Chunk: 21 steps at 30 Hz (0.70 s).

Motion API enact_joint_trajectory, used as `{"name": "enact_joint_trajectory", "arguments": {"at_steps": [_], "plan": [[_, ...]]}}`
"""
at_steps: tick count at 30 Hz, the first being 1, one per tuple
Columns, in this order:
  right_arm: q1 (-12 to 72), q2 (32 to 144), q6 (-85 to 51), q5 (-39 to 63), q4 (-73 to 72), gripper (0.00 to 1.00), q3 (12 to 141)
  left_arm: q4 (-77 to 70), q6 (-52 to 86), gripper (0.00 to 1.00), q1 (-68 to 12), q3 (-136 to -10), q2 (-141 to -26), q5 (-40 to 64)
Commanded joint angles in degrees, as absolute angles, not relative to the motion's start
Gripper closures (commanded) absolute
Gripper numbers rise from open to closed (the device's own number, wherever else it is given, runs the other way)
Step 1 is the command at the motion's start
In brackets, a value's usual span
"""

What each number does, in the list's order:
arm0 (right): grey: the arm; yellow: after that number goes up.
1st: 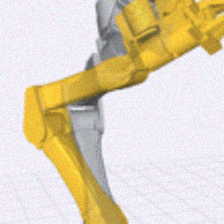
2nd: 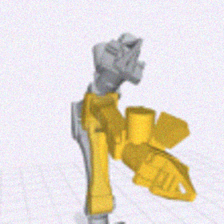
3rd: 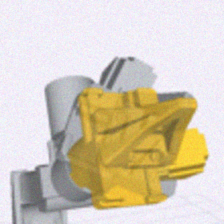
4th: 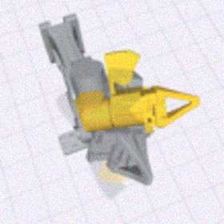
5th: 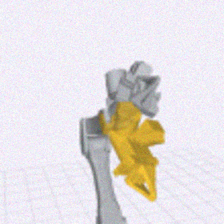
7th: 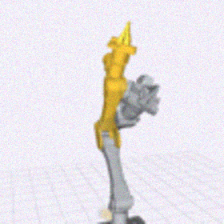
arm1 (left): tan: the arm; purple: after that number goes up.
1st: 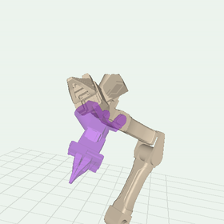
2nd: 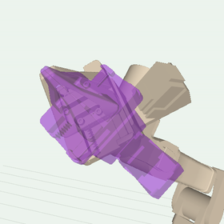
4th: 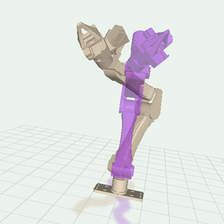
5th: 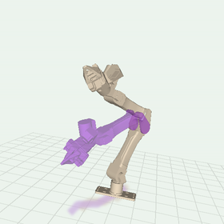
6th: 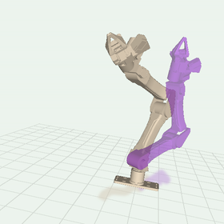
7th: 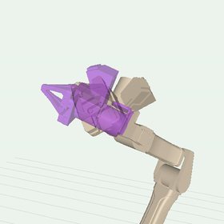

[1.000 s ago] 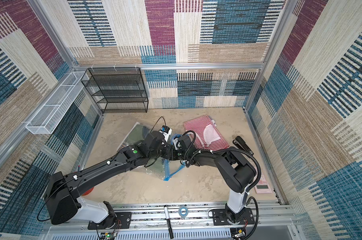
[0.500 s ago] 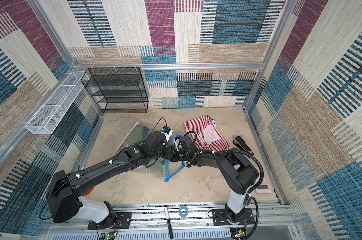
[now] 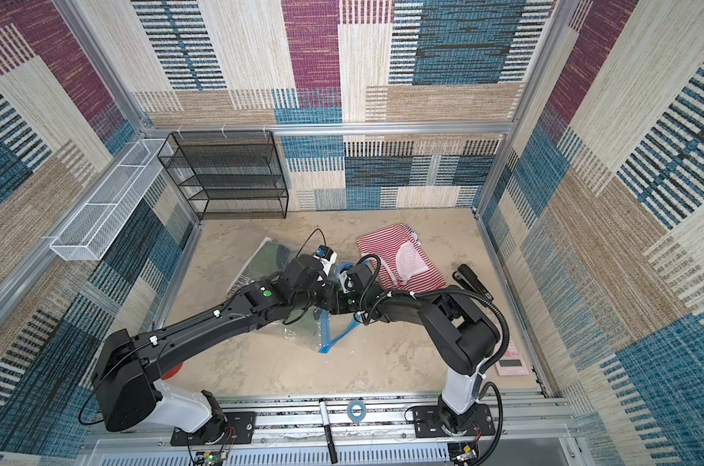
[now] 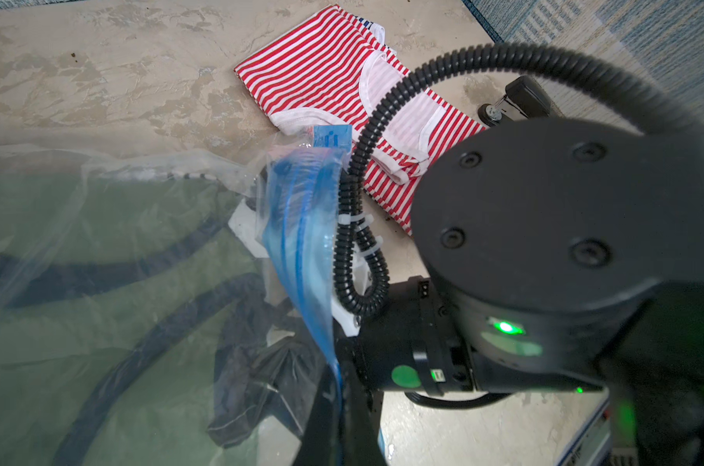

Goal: Take the tank top out of the vacuum bag
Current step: Take out the tank top from the vacuum bag.

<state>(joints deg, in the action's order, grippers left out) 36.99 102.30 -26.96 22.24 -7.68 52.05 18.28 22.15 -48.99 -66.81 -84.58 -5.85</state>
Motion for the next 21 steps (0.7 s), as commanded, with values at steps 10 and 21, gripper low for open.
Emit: {"name": "enact_joint_trajectory", "arguments": {"at_steps": [10, 21], "plan": [[37.26, 105.55, -27.30, 24.79, -9.29, 0.39, 54.57, 18.01, 21.62, 1.00, -48.93, -67.15, -84.46, -6.18], [38.23, 105.95, -26.89, 24.87, -8.34, 0.40, 56.82, 17.19, 21.63, 1.00, -48.95, -67.06, -85.02, -5.53]]}}
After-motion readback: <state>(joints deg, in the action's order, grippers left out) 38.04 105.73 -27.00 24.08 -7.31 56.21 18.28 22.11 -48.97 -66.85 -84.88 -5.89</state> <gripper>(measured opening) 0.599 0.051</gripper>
